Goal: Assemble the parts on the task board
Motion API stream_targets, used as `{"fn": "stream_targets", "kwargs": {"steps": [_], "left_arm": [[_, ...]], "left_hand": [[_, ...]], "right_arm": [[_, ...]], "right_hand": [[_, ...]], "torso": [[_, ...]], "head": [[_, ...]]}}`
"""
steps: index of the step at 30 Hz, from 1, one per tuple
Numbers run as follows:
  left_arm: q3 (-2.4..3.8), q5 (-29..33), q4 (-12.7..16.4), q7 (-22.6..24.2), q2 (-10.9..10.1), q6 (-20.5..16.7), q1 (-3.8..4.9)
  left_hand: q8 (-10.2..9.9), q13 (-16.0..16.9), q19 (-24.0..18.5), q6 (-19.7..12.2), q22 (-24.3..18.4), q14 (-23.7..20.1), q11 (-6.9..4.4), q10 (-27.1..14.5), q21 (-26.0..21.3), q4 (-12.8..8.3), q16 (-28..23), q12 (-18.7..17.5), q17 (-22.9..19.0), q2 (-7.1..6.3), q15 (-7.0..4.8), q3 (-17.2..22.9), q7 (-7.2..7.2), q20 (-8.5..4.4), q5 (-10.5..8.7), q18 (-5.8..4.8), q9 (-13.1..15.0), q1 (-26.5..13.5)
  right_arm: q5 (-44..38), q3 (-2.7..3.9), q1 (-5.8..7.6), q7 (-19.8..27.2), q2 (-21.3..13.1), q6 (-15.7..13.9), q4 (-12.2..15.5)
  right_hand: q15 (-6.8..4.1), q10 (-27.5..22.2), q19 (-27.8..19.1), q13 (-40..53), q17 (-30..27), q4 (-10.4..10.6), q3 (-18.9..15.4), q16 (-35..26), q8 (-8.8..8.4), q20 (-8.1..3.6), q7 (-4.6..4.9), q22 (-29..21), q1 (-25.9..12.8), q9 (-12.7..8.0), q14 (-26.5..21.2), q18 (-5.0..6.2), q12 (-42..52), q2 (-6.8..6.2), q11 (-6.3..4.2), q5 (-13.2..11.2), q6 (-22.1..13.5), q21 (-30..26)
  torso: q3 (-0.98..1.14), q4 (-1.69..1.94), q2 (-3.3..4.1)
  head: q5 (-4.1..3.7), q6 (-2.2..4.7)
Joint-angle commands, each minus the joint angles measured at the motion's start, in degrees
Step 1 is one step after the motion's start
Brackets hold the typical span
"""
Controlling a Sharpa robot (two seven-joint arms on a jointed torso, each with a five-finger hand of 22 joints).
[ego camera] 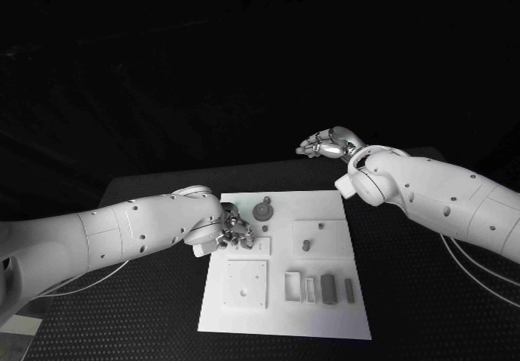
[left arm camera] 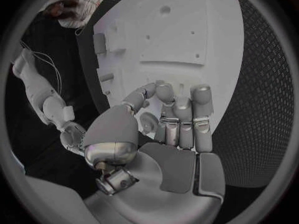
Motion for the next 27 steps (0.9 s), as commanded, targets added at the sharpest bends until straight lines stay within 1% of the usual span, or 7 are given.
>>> {"fn": "stream_targets", "kwargs": {"steps": [1, 11, 20, 27], "left_arm": [[-0.05, -0.5, -0.1, 0.6, -0.1, 1.5, -0.12], [-0.05, -0.5, -0.3, 0.6, 0.0, 2.3, -0.13], [-0.05, -0.8, -0.7, 0.6, 0.1, 2.9, -0.12], [-0.04, -2.0, -1.6, 0.4, 0.6, 4.4, -0.08]], "left_hand": [[1.6, 0.0, 0.6, 8.8, 1.4, -1.4, -1.49, -1.0, 0.2, -0.4, 0.3, 0.2, -0.1, -0.05, -2.77, 0.6, -5.43, -2.19, 0.36, 2.23, 10.4, 0.5], [1.7, 0.1, 0.5, 8.8, 1.3, -1.4, -1.52, -0.9, 0.3, -0.4, 0.4, 0.4, -0.1, -0.07, -2.78, 0.7, -5.45, -2.13, 0.38, 2.20, 10.5, 0.6], [1.8, 0.1, 0.4, 8.9, 1.3, -1.3, -1.58, -0.8, 0.5, -0.4, 0.7, 0.6, -0.2, -0.43, -2.81, 0.8, -5.52, -2.14, 0.55, 2.23, 10.6, 1.0], [1.8, 0.1, 0.4, 8.9, 1.3, -1.3, -1.61, -0.8, 0.6, -0.4, 0.9, 0.7, -0.2, -0.48, -2.82, 0.8, -5.54, -2.13, 0.59, 2.22, 10.7, 1.1]], "right_arm": [[-0.1, 0.04, -0.08, 0.5, 0.1, 0.7, -0.1], [-0.1, 0.04, -0.13, 0.6, 0.0, 0.8, 0.0], [-0.1, 0.04, -0.13, 0.6, 0.0, 0.8, 0.0], [-0.1, 0.04, -0.14, 0.6, 0.1, 0.8, -0.1]], "right_hand": [[0.08, 0.2, -0.4, -0.1, -0.1, -0.1, -0.3, -0.3, 0.39, -0.14, 2.49, 0.1, 0.0, -0.1, -0.5, -0.49, -0.4, -0.02, 0.01, -0.1, -0.3, -0.3], [0.14, 0.2, -0.4, -0.3, -0.2, -0.1, -0.3, -0.3, 0.45, -0.12, 2.47, 0.2, 0.0, -0.1, -0.7, -0.48, -0.4, 0.04, 0.03, -0.1, -0.2, -0.3], [0.16, 0.2, -0.4, -0.3, -0.2, -0.1, -0.4, -0.4, 0.47, -0.11, 2.47, 0.2, 0.0, -0.1, -0.7, -0.47, -0.4, 0.05, 0.03, -0.1, -0.2, -0.3], [0.17, 0.3, -0.4, -0.3, -0.2, -0.1, -0.4, -0.4, 0.48, -0.11, 2.47, 0.2, 0.0, -0.2, -0.7, -0.47, -0.4, 0.06, 0.03, -0.1, -0.2, -0.3]], "torso": [[0.03, -0.01, 0.01], [0.03, -0.04, -0.02], [0.05, -0.02, -0.01], [0.10, -0.07, -0.02]], "head": [[0.00, -0.07], [0.01, -0.02], [0.00, -0.17], [0.07, -0.31]]}}
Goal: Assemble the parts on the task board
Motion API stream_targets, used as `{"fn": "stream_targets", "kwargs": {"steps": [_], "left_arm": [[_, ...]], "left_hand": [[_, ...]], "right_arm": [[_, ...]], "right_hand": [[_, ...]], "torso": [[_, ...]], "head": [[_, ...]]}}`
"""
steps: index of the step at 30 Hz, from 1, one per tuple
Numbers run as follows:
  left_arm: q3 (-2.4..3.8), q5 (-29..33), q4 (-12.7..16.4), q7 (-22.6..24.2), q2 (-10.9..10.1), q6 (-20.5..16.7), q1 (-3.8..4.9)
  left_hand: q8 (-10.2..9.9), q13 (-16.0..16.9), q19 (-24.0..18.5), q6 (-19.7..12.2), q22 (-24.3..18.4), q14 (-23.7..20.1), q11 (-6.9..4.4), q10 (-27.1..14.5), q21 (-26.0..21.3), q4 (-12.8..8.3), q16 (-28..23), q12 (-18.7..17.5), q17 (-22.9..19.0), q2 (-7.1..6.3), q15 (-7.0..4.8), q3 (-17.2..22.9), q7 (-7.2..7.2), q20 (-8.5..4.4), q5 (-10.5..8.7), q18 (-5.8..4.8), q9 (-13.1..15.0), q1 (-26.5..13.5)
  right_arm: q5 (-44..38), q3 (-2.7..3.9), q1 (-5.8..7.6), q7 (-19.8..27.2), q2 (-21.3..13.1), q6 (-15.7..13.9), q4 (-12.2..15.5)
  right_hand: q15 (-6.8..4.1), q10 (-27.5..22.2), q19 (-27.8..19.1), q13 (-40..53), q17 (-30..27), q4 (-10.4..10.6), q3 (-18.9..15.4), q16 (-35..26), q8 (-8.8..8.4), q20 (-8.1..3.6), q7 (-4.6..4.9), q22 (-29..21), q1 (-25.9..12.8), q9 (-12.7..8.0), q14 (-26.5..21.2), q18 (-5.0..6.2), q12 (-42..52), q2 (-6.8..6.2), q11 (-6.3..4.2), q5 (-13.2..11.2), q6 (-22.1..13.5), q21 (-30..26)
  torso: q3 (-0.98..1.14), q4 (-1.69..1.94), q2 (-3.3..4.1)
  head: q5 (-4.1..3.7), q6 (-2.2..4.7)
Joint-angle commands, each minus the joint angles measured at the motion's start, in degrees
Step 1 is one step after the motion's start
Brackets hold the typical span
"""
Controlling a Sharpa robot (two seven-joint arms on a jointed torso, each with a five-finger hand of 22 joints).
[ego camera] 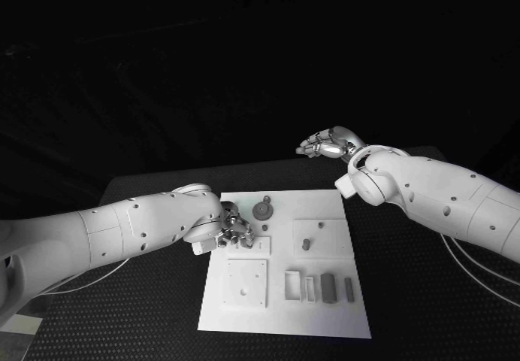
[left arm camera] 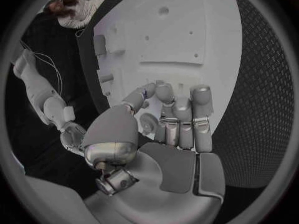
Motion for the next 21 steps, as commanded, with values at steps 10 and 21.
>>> {"fn": "stream_targets", "kwargs": {"steps": [10, 21], "left_arm": [[-0.10, -2.4, -0.8, -0.5, 0.7, 4.2, -0.02], [-0.08, -3.6, -2.0, -0.4, 1.5, 4.7, 0.28]], "left_hand": [[1.8, 0.1, 0.1, 8.9, 1.3, -1.6, -1.38, -1.0, 0.4, -0.3, 0.3, 0.3, -0.1, 0.21, -2.53, 0.9, -5.54, -1.79, 0.41, 2.21, 10.8, 0.8], [1.8, 0.1, 0.1, 8.9, 1.3, -1.6, -1.39, -1.0, 0.4, -0.3, 0.4, 0.4, -0.1, 0.21, -2.53, 0.9, -5.54, -1.79, 0.45, 2.21, 10.8, 0.8]], "right_arm": [[-0.1, 0.04, -0.03, 0.4, 0.2, 0.9, -0.2], [-0.1, 0.03, -0.11, 0.3, 0.2, 1.2, -0.2]], "right_hand": [[-0.02, 0.3, -0.4, -0.1, -0.1, -0.1, -0.4, -0.4, 0.20, -0.10, 2.47, 0.1, 0.0, -0.1, -0.6, -0.48, -0.2, 0.07, 0.04, -0.1, -0.2, -0.4], [-0.02, 0.3, -0.4, -0.1, -0.1, -0.1, -0.4, -0.4, 0.20, -0.10, 2.47, 0.1, -0.1, -0.1, -0.6, -0.48, -0.2, 0.07, 0.04, -0.1, -0.2, -0.4]], "torso": [[0.06, -0.03, -0.05], [-0.05, 0.03, 0.00]], "head": [[-0.09, 0.16], [-0.18, -0.06]]}}
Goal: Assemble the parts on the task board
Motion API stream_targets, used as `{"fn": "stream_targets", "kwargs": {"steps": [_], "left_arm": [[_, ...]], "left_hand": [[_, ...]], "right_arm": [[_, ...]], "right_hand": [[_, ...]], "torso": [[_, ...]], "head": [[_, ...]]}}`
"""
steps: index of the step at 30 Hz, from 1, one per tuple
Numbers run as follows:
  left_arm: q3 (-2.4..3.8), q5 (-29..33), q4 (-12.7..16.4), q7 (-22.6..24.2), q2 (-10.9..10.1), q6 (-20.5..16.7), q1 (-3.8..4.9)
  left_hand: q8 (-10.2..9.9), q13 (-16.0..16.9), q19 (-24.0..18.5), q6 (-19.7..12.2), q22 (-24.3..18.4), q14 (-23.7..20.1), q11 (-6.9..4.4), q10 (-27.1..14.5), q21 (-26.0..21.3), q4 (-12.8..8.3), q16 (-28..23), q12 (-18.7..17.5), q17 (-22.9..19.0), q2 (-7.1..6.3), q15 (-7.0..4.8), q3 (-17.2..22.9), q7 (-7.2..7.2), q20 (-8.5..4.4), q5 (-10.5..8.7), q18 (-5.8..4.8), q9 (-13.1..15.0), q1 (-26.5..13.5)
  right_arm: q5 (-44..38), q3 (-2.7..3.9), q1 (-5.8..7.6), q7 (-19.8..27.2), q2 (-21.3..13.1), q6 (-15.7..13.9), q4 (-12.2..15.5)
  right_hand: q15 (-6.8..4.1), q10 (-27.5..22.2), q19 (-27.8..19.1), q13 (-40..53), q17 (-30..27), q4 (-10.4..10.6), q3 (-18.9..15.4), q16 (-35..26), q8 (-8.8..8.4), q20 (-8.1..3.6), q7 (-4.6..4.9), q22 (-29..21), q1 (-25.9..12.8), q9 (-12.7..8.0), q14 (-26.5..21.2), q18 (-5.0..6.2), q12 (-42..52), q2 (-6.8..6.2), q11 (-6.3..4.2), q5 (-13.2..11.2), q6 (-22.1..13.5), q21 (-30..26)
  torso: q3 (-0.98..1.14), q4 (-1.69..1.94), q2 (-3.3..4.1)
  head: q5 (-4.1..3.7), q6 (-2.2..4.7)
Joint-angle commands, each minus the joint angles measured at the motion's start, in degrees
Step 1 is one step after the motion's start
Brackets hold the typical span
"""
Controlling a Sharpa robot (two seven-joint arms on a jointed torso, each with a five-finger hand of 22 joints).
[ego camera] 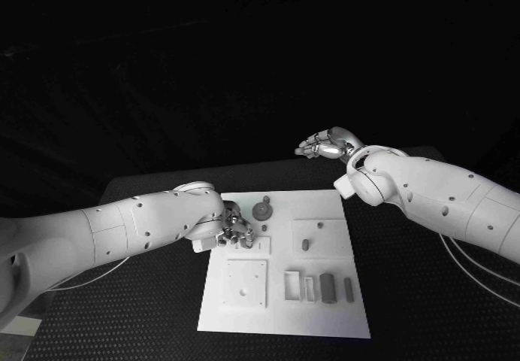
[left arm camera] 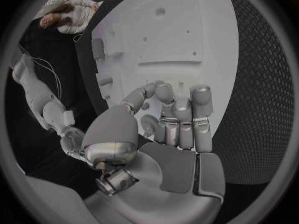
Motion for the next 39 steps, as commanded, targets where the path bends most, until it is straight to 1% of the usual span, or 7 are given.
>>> {"fn": "stream_targets", "kwargs": {"steps": [1, 6, 10, 17, 25, 30, 39], "left_arm": [[-0.16, -1.7, -0.7, -0.3, 0.4, 2.2, 0.04], [-0.16, -1.8, -1.4, -0.4, 0.7, 4.0, 0.43], [-0.16, -1.6, -1.8, -0.5, 1.0, 5.4, 0.50], [-0.18, -1.2, -2.0, -0.9, 1.3, 7.3, 0.57], [-0.19, 0.3, -2.0, -1.0, 1.1, 7.9, 0.58], [-0.19, 0.4, -1.8, -1.0, 1.0, 8.0, 0.57], [-0.19, 0.6, -2.0, -0.9, 0.8, 6.8, 0.55]], "left_hand": [[1.7, 0.1, -0.1, 8.9, 1.3, -1.6, -1.41, -1.0, 0.2, -0.3, 0.4, 0.4, -0.1, 0.22, -2.52, 0.9, -5.54, -1.60, 0.21, 2.22, 10.8, 0.8], [1.7, 0.1, -0.1, 8.9, 1.3, -1.6, -1.41, -1.0, 0.2, -0.3, 0.4, 0.4, -0.1, 0.22, -2.52, 0.9, -5.54, -1.60, 0.21, 2.22, 10.8, 0.8], [1.7, 0.1, -0.1, 8.9, 1.3, -1.6, -1.41, -1.0, 0.2, -0.3, 0.4, 0.4, -0.1, 0.22, -2.52, 0.9, -5.54, -1.60, 0.21, 2.22, 10.8, 0.8], [1.7, 0.1, -0.1, 8.9, 1.3, -1.7, -1.40, -1.0, 0.3, -0.3, 0.5, 0.4, -0.1, 0.54, -2.51, 0.9, -5.53, -1.56, 0.38, 2.18, 10.8, 0.8], [1.7, 0.1, -0.1, 8.9, 1.3, -1.7, -1.40, -1.0, 0.3, -0.3, 0.5, 0.4, -0.1, 0.54, -2.51, 0.9, -5.53, -1.56, 0.38, 2.18, 10.8, 0.8], [1.7, 0.1, -0.1, 8.9, 1.3, -1.7, -1.40, -1.0, 0.3, -0.3, 0.5, 0.4, -0.1, 0.54, -2.50, 0.9, -5.53, -1.55, 0.39, 2.18, 10.8, 0.8], [1.7, 0.1, -0.2, 8.9, 1.3, -1.7, -1.42, -1.0, 0.4, -0.3, 0.6, 0.5, -0.2, 0.79, -2.48, 1.0, -5.54, -1.52, 0.51, 2.15, 10.9, 0.7]], "right_arm": [[-0.1, 0.03, -0.08, 0.3, 0.1, 0.8, 0.0], [-0.1, 0.03, -0.16, 0.3, 0.2, 0.9, -0.1], [-0.1, 0.03, -0.17, 0.3, 0.2, 0.9, -0.1], [-0.1, 0.03, -0.17, 0.3, 0.2, 0.9, -0.2], [-0.1, 0.03, -0.17, 0.3, 0.1, 0.9, -0.1], [-0.1, 0.03, -0.17, 0.3, 0.1, 1.0, -0.1], [-0.1, 0.03, -0.21, 0.3, 0.1, 1.1, -0.2]], "right_hand": [[-0.01, 0.3, -0.4, -0.1, -0.1, -0.1, -0.4, -0.4, 0.20, -0.09, 2.47, 0.1, -0.1, -0.1, -0.6, -0.47, -0.2, 0.07, 0.04, -0.1, -0.2, -0.4], [-0.01, 0.3, -0.4, -0.1, -0.1, -0.1, -0.4, -0.4, 0.20, -0.09, 2.47, 0.1, -0.1, -0.1, -0.6, -0.47, -0.2, 0.07, 0.04, -0.1, -0.2, -0.4], [-0.01, 0.3, -0.4, -0.1, -0.1, -0.1, -0.4, -0.4, 0.20, -0.09, 2.47, 0.1, -0.1, -0.1, -0.6, -0.47, -0.2, 0.07, 0.04, -0.1, -0.2, -0.4], [0.07, 0.2, -0.5, -0.2, -0.2, 0.0, -0.5, -0.5, 0.22, -0.07, 2.48, 0.2, -0.1, -0.1, -0.8, -0.47, -0.2, 0.12, 0.06, -0.1, -0.3, -0.4], [0.07, 0.2, -0.5, -0.2, -0.2, 0.0, -0.5, -0.5, 0.22, -0.07, 2.48, 0.2, -0.1, -0.1, -0.8, -0.47, -0.2, 0.12, 0.06, -0.1, -0.3, -0.4], [0.08, 0.2, -0.5, -0.2, -0.2, 0.0, -0.5, -0.5, 0.22, -0.07, 2.48, 0.2, -0.1, -0.1, -0.8, -0.47, -0.2, 0.12, 0.06, -0.1, -0.3, -0.4], [0.09, 0.2, -0.5, -0.3, -0.2, -0.1, -0.4, -0.5, 0.24, -0.07, 2.47, 0.2, 0.0, -0.1, -0.9, -0.47, -0.2, 0.16, 0.06, -0.1, -0.3, -0.4]], "torso": [[-0.06, 0.03, 0.04], [-0.03, -0.08, 0.07], [-0.04, 0.05, 0.04], [-0.05, 0.03, 0.00], [-0.01, 0.06, 0.02], [-0.05, 0.06, 0.03], [-0.04, 0.04, 0.05]], "head": [[-0.01, -0.15], [0.09, -0.11], [-0.03, -0.25], [0.07, -0.27], [0.07, -0.43], [0.09, -0.41], [0.14, -0.43]]}}
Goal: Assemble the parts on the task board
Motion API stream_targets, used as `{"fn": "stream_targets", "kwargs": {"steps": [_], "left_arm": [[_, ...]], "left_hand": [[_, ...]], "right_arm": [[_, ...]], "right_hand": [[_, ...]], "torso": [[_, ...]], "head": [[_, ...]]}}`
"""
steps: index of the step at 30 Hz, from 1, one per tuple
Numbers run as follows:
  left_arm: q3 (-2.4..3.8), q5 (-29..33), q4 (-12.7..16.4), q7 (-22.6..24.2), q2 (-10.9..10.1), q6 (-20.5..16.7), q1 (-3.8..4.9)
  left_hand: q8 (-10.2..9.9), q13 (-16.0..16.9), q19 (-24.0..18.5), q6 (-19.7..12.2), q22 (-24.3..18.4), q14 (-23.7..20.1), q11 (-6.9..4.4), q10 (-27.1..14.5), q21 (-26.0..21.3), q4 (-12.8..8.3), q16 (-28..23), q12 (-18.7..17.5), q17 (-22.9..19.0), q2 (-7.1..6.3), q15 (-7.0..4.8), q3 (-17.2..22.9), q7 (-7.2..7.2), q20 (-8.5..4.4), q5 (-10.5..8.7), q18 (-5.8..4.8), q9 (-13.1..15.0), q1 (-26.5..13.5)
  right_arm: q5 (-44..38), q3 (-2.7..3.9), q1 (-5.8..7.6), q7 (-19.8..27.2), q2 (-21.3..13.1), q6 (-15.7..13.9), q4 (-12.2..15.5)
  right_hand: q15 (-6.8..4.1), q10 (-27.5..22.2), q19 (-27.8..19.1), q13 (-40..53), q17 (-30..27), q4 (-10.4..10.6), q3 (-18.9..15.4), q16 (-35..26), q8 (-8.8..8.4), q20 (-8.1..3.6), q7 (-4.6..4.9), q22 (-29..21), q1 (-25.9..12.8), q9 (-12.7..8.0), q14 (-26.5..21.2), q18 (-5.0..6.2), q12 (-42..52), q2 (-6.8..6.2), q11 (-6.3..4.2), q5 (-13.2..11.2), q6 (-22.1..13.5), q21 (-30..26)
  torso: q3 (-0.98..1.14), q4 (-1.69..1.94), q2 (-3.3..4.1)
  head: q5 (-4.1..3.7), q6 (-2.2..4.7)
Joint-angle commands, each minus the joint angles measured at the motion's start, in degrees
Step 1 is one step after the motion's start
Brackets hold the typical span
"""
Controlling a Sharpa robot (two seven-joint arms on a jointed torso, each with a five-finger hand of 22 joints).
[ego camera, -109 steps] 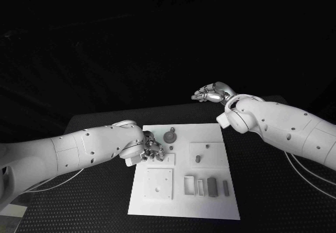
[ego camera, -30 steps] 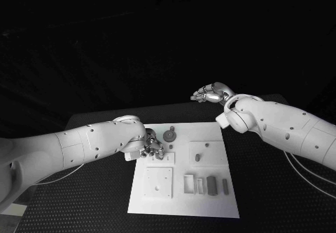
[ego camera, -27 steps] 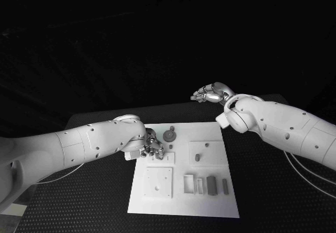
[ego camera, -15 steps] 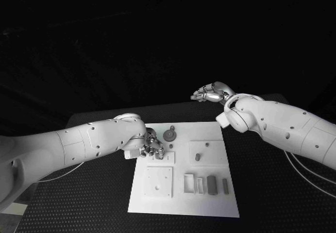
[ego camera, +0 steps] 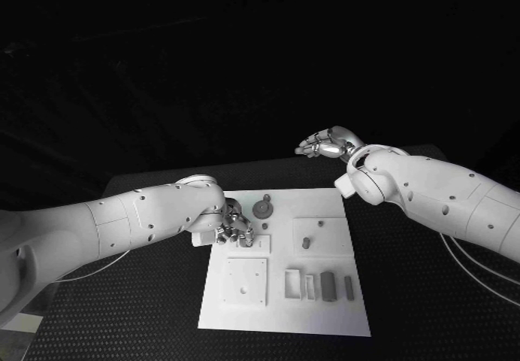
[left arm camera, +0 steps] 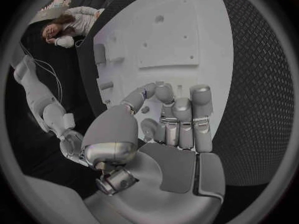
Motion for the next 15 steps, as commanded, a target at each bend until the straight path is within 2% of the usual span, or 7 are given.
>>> {"fn": "stream_targets", "kwargs": {"steps": [1, 15], "left_arm": [[-0.20, 0.1, -0.1, -0.8, -0.1, 1.0, -0.20], [-0.20, -0.5, -0.8, -1.9, 0.7, 1.4, -0.21]], "left_hand": [[1.5, 0.1, -0.2, 8.9, 1.3, -1.7, -1.43, -1.0, 0.4, -0.3, 0.3, 0.2, -0.1, 1.02, -2.48, 1.0, -5.54, -1.52, 0.30, 2.15, 11.0, 0.5], [1.5, -0.1, -0.3, 8.6, 1.1, -1.8, -1.42, -1.1, 0.4, -0.2, 0.4, 0.3, -0.4, 1.53, -2.53, 1.0, -5.46, -1.52, -0.39, 2.17, 11.3, -0.3]], "right_arm": [[-0.1, 0.03, -0.05, 0.3, 0.0, 0.7, 0.0], [-0.1, 0.03, -0.09, 0.3, 0.0, 0.8, 0.0]], "right_hand": [[0.10, 0.2, -0.5, -0.1, -0.1, 0.1, -0.3, -0.3, 0.24, -0.07, 2.47, 0.1, 0.0, -0.1, -0.5, -0.47, -0.2, 0.15, 0.06, -0.1, -0.3, -0.2], [0.10, 0.2, -0.5, -0.1, -0.1, 0.1, -0.3, -0.3, 0.24, -0.07, 2.47, 0.1, 0.0, -0.1, -0.5, -0.47, -0.2, 0.15, 0.06, -0.1, -0.3, -0.2]], "torso": [[0.00, -0.02, 0.02], [0.05, -0.06, 0.01]], "head": [[0.03, 0.00], [0.18, -0.16]]}}
